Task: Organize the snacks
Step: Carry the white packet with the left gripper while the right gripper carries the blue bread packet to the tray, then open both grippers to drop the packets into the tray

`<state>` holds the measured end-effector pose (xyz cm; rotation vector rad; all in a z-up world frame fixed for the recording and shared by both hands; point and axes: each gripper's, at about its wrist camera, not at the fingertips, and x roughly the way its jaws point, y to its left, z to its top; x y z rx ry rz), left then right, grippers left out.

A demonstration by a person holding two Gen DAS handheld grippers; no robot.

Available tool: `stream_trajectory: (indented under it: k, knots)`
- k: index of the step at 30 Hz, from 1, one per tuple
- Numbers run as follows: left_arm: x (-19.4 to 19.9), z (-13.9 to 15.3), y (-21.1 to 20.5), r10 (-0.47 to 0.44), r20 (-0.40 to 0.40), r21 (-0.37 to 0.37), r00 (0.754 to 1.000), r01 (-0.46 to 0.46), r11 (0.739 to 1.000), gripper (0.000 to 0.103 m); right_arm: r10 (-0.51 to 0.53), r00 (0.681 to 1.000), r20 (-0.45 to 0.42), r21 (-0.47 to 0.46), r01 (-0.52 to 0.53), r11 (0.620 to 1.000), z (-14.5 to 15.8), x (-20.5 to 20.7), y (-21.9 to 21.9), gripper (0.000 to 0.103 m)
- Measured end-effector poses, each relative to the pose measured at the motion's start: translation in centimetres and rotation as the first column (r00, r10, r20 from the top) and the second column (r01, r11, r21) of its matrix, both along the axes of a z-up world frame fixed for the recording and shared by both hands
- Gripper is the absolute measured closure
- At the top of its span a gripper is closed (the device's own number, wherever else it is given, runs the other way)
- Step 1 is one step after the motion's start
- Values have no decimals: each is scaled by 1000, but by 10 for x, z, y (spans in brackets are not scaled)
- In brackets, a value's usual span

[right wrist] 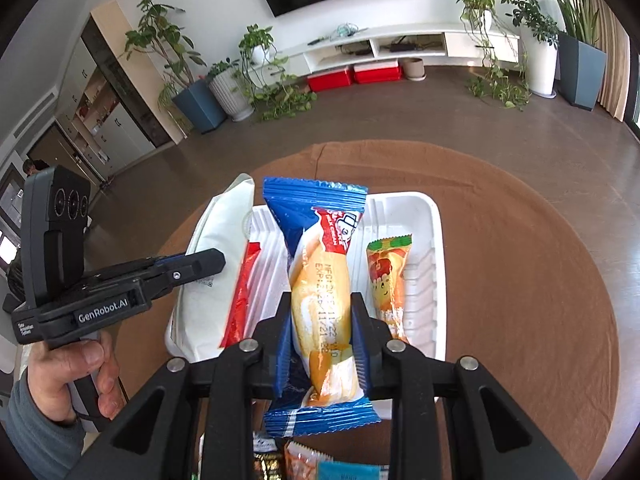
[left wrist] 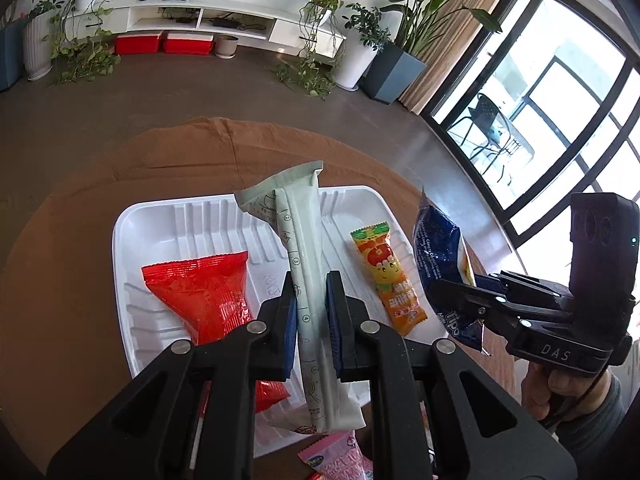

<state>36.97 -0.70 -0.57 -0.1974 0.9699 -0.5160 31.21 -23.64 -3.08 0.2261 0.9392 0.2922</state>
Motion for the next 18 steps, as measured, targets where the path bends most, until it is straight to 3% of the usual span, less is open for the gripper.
stream_trajectory:
  k: [8,18]
  knots:
    - [19,-26,-7,10,-12,45,1000,-10,999,91,-7,997,-73,-16,6,1000,-36,23,9,75]
    - [30,-51,-8,17,-40,78,999,-14,997,91,-16,991,-133,-65,8,998,-57,25,24,75]
